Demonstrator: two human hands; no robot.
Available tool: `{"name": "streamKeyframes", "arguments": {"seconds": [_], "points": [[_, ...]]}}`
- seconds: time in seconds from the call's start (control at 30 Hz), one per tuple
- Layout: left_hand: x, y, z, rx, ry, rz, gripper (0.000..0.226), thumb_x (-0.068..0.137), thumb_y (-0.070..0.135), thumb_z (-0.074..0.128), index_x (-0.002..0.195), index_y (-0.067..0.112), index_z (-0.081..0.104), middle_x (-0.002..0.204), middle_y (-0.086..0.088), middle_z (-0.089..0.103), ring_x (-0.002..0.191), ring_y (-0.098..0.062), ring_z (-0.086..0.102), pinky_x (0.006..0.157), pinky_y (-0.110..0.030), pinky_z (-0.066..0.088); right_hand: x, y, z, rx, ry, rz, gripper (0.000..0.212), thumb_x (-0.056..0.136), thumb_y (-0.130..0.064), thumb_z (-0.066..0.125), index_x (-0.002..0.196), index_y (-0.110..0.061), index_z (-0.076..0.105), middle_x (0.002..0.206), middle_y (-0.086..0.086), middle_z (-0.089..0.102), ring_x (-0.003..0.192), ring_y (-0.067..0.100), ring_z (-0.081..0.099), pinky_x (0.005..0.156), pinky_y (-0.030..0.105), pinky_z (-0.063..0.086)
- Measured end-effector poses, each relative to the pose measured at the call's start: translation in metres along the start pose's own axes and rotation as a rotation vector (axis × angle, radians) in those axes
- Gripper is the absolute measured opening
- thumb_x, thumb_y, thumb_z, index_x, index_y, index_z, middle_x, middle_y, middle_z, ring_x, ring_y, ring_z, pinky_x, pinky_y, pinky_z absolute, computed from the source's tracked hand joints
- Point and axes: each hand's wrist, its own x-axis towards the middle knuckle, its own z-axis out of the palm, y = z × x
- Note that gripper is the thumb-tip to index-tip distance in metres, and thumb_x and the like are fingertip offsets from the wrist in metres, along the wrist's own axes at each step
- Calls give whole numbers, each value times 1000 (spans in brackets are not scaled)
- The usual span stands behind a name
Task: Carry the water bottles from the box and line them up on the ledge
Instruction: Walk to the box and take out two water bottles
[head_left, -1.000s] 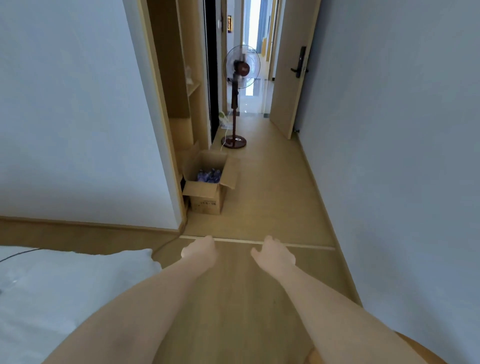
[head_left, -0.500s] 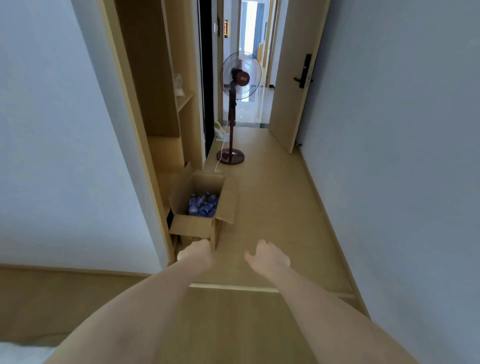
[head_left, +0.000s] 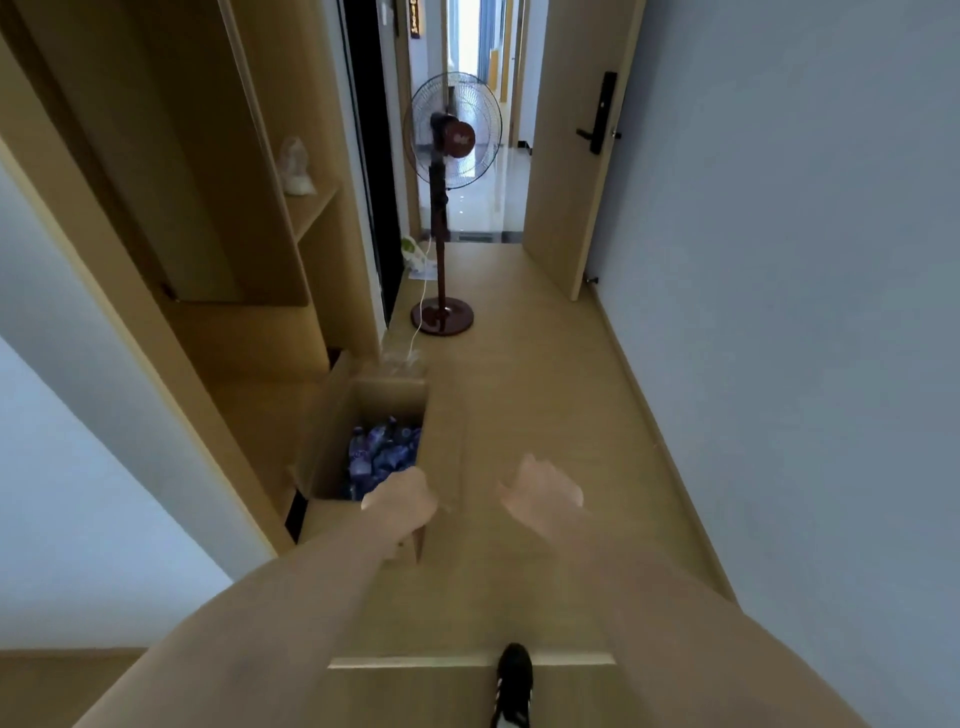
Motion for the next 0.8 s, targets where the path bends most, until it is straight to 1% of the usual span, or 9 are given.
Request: {"name": "streamKeyframes", "arguments": {"seconds": [0.13,0.23,0.3,0.37,0.43,0.5,0.63,0.73,0.8], "points": [[88,22,-26,-58,-29,-89,30,99,19,41,123,7,55,127,-12,57,118,-32,54,96,-40,45,93,-3,-18,-20,-73,-10,51,97,-44,44,138,-13,46,132,6,56,122,28,54,96,40,46],[147,41,-51,-128,-28,-122,32,99,16,39,124,5,54,125,-15,59,116,-33,54,100,-46,44,160,-9,-39,-59,-93,-44,43,95,-36,45,131,-16,55,121,4,63,113,25,61,86,35,48],[181,53,-68,-160,14,-127,38,99,17,39,135,8,48,124,-17,60,117,-35,55,100,-48,44,200,-17,-55,-81,-97,-61,40,93,-34,46,128,-17,57,117,3,65,109,24,63,80,32,46],[208,60,-81,-184,-5,-132,43,100,18,39,142,10,40,123,-17,60,115,-37,56,96,-47,47,233,-26,-67,-84,-112,-79,40,93,-38,45,127,-19,58,114,1,64,104,23,63,75,31,44],[231,62,-89,-199,-45,-159,43,101,20,38,143,12,38,123,-16,59,114,-37,56,95,-47,48,261,-35,-71,-83,-141,-98,42,93,-44,45,125,-20,58,106,0,63,97,22,62,71,29,40],[258,60,-94,-211,-43,-182,41,102,23,36,142,13,39,124,-15,59,114,-36,56,94,-46,49,290,-43,-73,-101,-158,-118,46,93,-49,45,127,-19,56,114,1,64,103,23,62,73,30,39],[318,56,-104,-197,-68,-209,26,102,22,38,121,9,52,118,-17,61,108,-36,58,87,-44,49,355,-62,-76,-129,-174,-168,50,93,-50,44,128,-17,52,123,4,62,109,25,61,76,31,40],[370,48,-116,-220,-75,-218,24,102,22,40,117,8,52,93,-11,59,86,-32,57,71,-40,44,406,-85,-79,-185,-193,-192,52,92,-51,46,132,-18,51,125,4,60,112,26,60,76,31,40],[403,40,-129,-251,-66,-241,22,101,22,39,109,7,53,91,-9,55,82,-28,53,69,-34,41,440,-105,-81,-204,-210,-213,49,93,-49,45,132,-19,51,127,4,59,114,26,59,77,31,39]]}}
